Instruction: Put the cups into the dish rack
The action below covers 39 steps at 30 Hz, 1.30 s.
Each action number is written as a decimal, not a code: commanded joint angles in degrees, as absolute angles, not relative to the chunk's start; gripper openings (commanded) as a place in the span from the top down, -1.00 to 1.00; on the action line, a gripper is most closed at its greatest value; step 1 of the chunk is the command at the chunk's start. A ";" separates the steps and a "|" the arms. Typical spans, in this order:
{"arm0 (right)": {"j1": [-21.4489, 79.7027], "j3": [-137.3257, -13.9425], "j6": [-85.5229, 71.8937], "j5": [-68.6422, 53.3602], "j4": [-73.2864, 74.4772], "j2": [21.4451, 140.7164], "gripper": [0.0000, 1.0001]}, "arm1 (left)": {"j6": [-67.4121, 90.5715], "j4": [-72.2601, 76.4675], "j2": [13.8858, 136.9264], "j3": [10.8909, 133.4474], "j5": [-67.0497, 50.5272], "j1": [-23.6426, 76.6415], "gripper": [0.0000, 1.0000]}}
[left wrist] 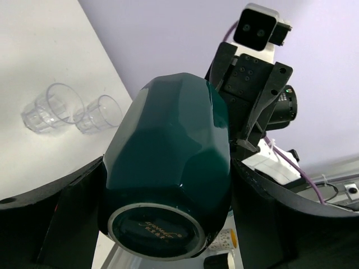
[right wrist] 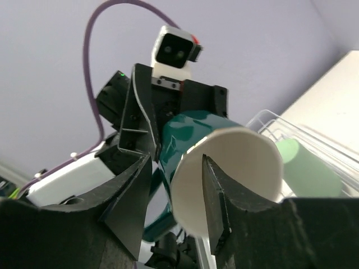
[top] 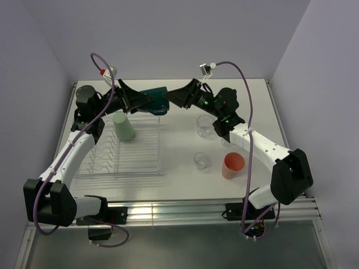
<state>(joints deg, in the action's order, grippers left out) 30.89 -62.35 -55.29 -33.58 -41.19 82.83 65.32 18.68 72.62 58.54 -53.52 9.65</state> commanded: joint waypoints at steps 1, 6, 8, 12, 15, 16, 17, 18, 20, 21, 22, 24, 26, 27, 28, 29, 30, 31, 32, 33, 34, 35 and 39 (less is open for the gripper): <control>30.06 -62.49 -51.51 -30.77 -36.33 79.37 0.02 | 61.27 15.86 69.00 63.63 -52.91 8.35 1.00; 29.36 -61.09 -46.85 -25.50 -28.40 76.21 0.00 | 47.06 -4.53 69.26 71.26 -46.68 7.91 1.00; 29.18 -61.17 -44.05 -21.11 -22.79 74.80 0.00 | 43.70 -12.43 69.69 73.38 -42.55 7.91 1.00; 29.09 -62.58 -39.73 -14.16 -13.90 73.30 -0.01 | 36.14 -22.82 70.49 78.38 -34.47 8.00 1.00; 29.00 -63.37 -37.97 -10.90 -10.11 72.95 -0.01 | 32.01 -29.93 71.80 81.55 -28.06 8.35 0.99; 29.00 -63.80 -37.19 -10.38 -8.80 72.95 -0.02 | 30.77 -31.97 72.68 82.61 -25.95 9.39 1.00; 28.92 -63.98 -36.92 -9.15 -8.01 73.12 -0.02 | 28.33 -33.65 73.29 84.44 -21.06 10.36 1.00; 28.92 -64.16 -36.57 -8.79 -7.74 73.04 -0.02 | 27.34 -36.88 73.82 85.33 -18.22 11.50 1.00; 28.92 -64.42 -35.78 -7.91 -6.86 73.30 -0.02 | 25.85 -39.63 75.40 86.92 -9.29 15.72 1.00; 28.92 -64.68 -35.60 -7.30 -6.51 73.56 -0.02 | 24.80 -41.81 76.02 88.32 -6.62 16.86 1.00; 28.92 -65.12 -35.33 -7.03 -5.72 73.83 -0.02 | 24.35 -42.79 76.72 88.85 -4.50 18.79 1.00; 28.92 -65.65 -34.89 -6.68 -4.93 74.18 -0.02 | 23.38 -44.11 78.22 89.91 -0.73 20.12 0.99; 28.92 -66.09 -34.37 -6.59 -3.96 74.71 -0.02 | 22.68 -46.22 79.71 90.61 1.82 21.88 1.00; 28.92 -66.09 -34.28 -6.59 -3.87 74.79 -0.03 | 22.50 -46.93 80.15 91.31 4.37 22.41 1.00; 29.00 -66.01 -34.19 -6.42 -3.78 74.97 -0.03 | 22.24 -48.15 81.20 91.58 5.53 23.11 1.00; 28.92 -66.01 -34.19 -6.50 -3.78 75.06 -0.03 | 21.71 -48.86 81.82 92.10 6.32 23.55 1.00; 28.92 -65.92 -34.19 -6.42 -3.87 75.15 -0.03 | 21.54 -49.30 82.26 92.28 7.02 23.82 1.00; 28.92 -65.83 -34.10 -6.33 -3.78 75.23 -0.03 | 21.36 -49.74 82.79 92.29 8.34 24.51 1.00; 29.00 -65.83 -34.01 -6.24 -3.69 75.41 -0.03 | 21.01 -50.36 83.58 92.29 8.96 24.87 1.00; 28.92 -65.92 -34.01 -6.24 -3.60 75.58 -0.03 | 20.92 -50.62 84.02 92.20 9.40 25.22 1.00; 28.92 -65.92 -34.01 -6.24 -3.60 75.76 -0.03 | 20.74 -50.80 84.46 92.11 9.84 25.83 1.00; 29.00 -65.92 -34.01 -6.24 -3.60 75.94 -0.03 | 20.39 -50.80 85.07 91.94 10.02 26.19 1.00; 28.92 -65.92 -34.01 -6.33 -3.69 76.55 -0.03 | 19.95 -50.63 86.57 90.62 11.07 27.07 1.00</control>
